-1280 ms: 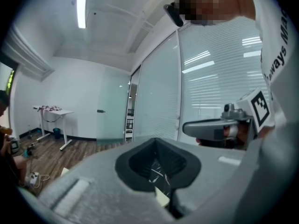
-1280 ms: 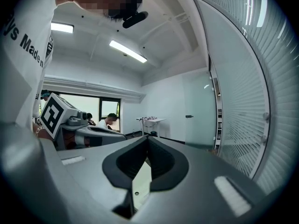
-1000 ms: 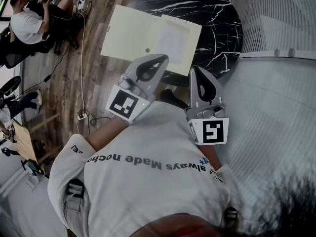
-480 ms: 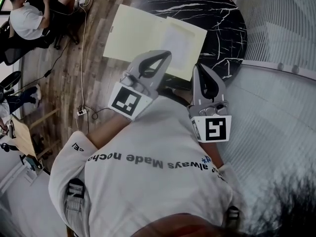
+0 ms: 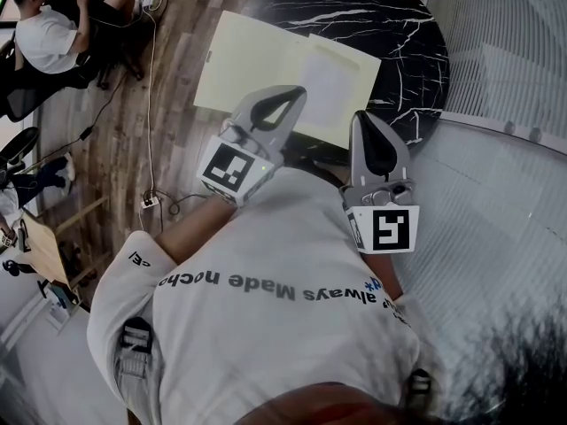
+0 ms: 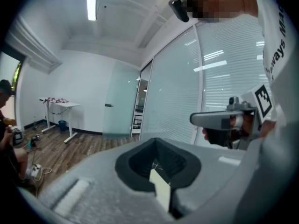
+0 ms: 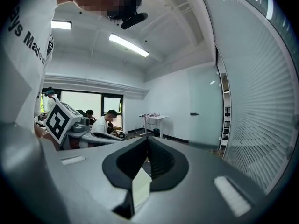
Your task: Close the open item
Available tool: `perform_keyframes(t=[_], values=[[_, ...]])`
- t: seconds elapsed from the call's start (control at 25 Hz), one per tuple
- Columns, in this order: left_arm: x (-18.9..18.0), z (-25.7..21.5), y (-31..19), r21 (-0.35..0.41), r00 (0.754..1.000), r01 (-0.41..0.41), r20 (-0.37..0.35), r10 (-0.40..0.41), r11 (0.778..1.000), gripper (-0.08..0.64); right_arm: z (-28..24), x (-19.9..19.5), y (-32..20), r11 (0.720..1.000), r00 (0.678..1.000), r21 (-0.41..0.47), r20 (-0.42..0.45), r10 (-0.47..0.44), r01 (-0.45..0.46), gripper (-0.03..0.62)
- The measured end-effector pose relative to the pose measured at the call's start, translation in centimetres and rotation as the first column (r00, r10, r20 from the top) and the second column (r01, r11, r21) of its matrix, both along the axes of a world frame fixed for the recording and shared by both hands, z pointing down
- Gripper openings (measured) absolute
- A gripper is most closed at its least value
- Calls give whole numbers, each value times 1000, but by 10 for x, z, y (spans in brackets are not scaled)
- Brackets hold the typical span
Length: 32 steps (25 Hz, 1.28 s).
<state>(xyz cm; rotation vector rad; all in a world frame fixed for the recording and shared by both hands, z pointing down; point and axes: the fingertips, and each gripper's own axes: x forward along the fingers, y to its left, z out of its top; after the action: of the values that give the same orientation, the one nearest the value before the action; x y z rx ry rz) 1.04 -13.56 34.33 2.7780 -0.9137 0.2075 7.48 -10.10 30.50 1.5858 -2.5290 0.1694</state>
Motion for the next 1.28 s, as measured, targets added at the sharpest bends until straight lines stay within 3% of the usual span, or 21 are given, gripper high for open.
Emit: perform_keyframes(t=[0.36,0.68,1.04,1.16,1.28], values=[[-39,87,0,-127,992,43,125,-27,991,61,5,-13,-5,1000,1000,-11,-4,-17,17,2],[-88,195,12,-320,980,132,184,-75,938,81,10,-16,-4,1000,1000,-21,-13,-24,23,2],[-144,309,41,-474,948,251,298,-114,844,94,11,-20,0,999,999,-23,-19,-31,31,2],[-161,338,51,-544,943,296,296,-151,785,104,12,-22,0,999,999,-24,-15,-30,30,2],[-174,362,57,-622,944,325,253,-210,712,128,12,-24,0,999,1000,-26,-9,-28,28,2]])
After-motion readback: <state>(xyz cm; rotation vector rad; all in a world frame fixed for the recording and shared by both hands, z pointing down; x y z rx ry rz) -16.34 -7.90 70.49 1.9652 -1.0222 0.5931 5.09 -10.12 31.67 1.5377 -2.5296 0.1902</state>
